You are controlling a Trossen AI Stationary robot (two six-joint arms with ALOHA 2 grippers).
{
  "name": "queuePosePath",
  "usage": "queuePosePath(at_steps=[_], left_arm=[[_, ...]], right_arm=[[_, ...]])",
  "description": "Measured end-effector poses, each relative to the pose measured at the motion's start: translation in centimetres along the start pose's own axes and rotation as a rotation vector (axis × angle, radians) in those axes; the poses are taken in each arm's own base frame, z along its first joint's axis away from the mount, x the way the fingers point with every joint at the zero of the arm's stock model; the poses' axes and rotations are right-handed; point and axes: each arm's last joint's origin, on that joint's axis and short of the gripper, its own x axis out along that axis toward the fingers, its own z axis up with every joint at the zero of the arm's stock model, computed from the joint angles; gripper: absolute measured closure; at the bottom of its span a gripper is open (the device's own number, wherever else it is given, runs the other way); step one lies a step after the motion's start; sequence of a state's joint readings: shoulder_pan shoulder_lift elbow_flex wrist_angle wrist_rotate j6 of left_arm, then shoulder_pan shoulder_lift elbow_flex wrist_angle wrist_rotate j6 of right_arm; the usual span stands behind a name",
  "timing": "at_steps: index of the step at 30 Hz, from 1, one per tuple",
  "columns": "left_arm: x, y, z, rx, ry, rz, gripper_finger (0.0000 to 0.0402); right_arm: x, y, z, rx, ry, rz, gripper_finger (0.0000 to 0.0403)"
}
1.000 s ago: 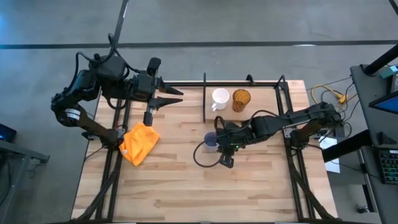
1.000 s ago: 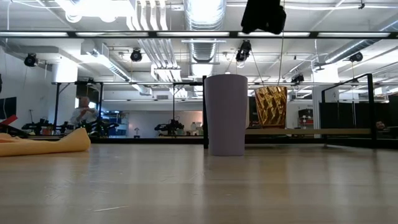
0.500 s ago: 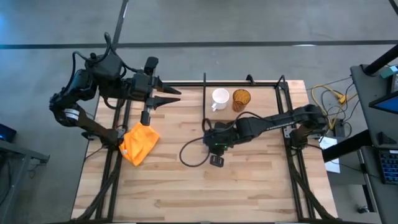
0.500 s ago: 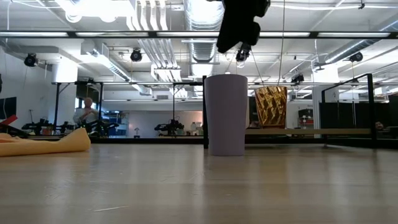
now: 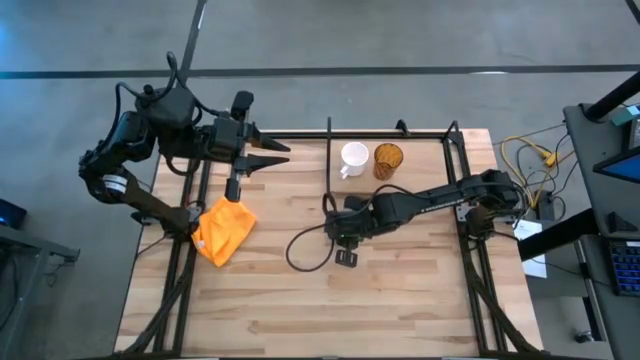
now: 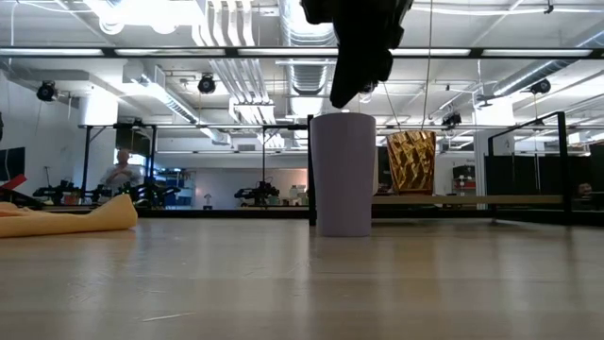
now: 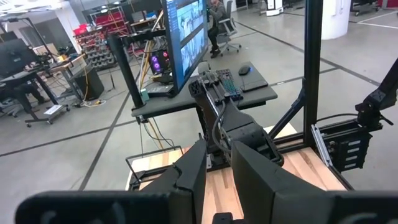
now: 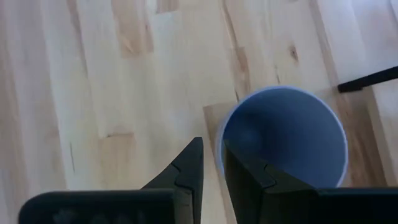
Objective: Stack small to large cups/mugs on shelf
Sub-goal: Put the purple cup on the shelf
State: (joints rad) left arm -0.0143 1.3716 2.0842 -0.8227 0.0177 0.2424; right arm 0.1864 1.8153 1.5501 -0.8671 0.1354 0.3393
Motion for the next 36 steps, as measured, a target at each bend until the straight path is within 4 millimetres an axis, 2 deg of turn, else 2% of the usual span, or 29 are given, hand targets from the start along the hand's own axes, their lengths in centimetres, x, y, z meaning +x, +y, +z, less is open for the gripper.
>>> queuePosePath(at_steps=[12, 26, 36], left_arm=[[0.0, 0.0, 0.0, 0.000, 0.004, -0.001, 0.0338], [0.0, 0.0, 0.0, 0.000, 0.003, -0.001, 0.0338], [0.0, 0.0, 0.0, 0.000, 0.001, -0.001, 0.0338]], right_arm=[[0.5, -0.3, -0.7, -0.007, 0.053, -0.026, 0.0348], [1.1, -1.7, -0.7, 0.019, 0.061, -0.063, 0.0348], [2.2, -2.0, -1.5, 0.017, 0.083, -0.072, 0.0349]])
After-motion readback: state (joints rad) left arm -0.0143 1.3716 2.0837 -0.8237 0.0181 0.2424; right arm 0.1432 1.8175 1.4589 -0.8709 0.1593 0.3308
